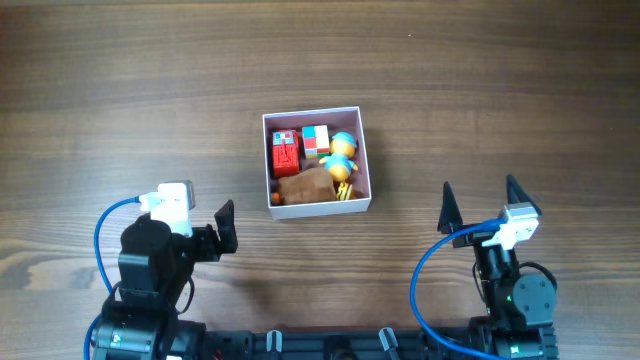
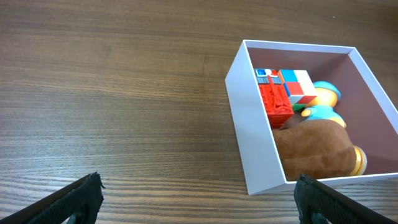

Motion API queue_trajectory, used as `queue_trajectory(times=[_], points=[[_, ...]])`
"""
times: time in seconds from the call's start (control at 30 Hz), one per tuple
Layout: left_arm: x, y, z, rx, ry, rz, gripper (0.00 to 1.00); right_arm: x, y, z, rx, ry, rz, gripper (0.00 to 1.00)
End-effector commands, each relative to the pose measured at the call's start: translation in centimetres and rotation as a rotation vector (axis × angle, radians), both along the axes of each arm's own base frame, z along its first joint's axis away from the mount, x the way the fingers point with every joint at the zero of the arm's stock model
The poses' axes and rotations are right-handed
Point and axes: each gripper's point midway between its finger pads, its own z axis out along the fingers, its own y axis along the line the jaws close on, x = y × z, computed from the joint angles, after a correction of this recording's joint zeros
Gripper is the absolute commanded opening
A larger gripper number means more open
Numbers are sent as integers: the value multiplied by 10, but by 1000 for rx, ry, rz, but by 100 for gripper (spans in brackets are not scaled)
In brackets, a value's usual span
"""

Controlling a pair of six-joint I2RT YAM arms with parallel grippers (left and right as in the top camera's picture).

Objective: Pack container

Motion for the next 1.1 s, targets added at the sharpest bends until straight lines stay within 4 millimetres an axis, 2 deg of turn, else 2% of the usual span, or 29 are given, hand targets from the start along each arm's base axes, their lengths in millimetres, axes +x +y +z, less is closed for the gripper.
queue_trajectory(times=[0.0,0.93,1.07], points=[[-1,-3,0,14,-6,-26,100,0,3,-16,6,65,18,100],[-1,-2,3,14,-21,-23,100,0,3,-16,4,66,19,100],[-27,4,-2,19,-1,-9,100,0,3,-16,4,66,19,100]])
